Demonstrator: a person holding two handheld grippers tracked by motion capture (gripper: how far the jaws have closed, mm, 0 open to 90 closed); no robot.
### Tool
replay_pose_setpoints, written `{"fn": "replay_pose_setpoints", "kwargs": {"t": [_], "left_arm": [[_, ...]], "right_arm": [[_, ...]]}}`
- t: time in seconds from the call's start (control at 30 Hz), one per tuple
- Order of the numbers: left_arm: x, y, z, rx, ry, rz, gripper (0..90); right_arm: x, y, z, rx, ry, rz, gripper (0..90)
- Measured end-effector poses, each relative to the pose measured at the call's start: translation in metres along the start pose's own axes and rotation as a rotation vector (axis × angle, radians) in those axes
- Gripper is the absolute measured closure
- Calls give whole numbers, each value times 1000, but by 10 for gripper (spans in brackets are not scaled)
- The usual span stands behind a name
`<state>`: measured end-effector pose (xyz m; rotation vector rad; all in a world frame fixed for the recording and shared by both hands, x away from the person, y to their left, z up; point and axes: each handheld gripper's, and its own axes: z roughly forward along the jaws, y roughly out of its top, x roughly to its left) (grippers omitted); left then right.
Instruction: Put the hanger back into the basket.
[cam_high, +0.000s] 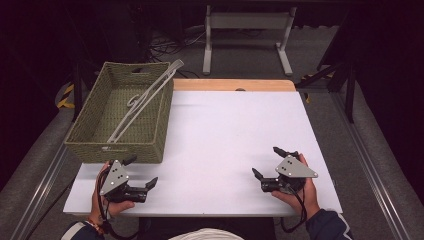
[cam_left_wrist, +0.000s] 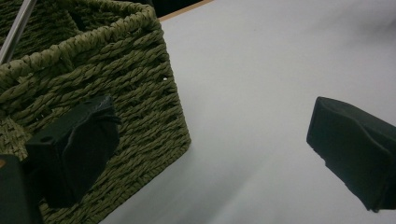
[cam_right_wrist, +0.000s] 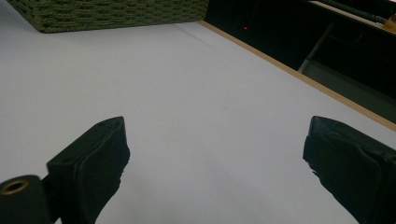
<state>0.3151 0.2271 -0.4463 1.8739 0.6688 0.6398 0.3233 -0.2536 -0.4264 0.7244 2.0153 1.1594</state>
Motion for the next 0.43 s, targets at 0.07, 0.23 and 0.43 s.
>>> {"fn": "replay_pose_setpoints", "kwargs": {"t": [0.07,0.23,0.43], "left_arm": [[1,0,1,7,-4,-7,28],[1,0,2,11,0,-4,27],[2,1,2,-10,2,-9,27]], "right_arm": [[-1,-1,1,1,2,6,68],[-1,-2,2,10,6,6,66],[-1,-2,0,10,0,5,65]]}}
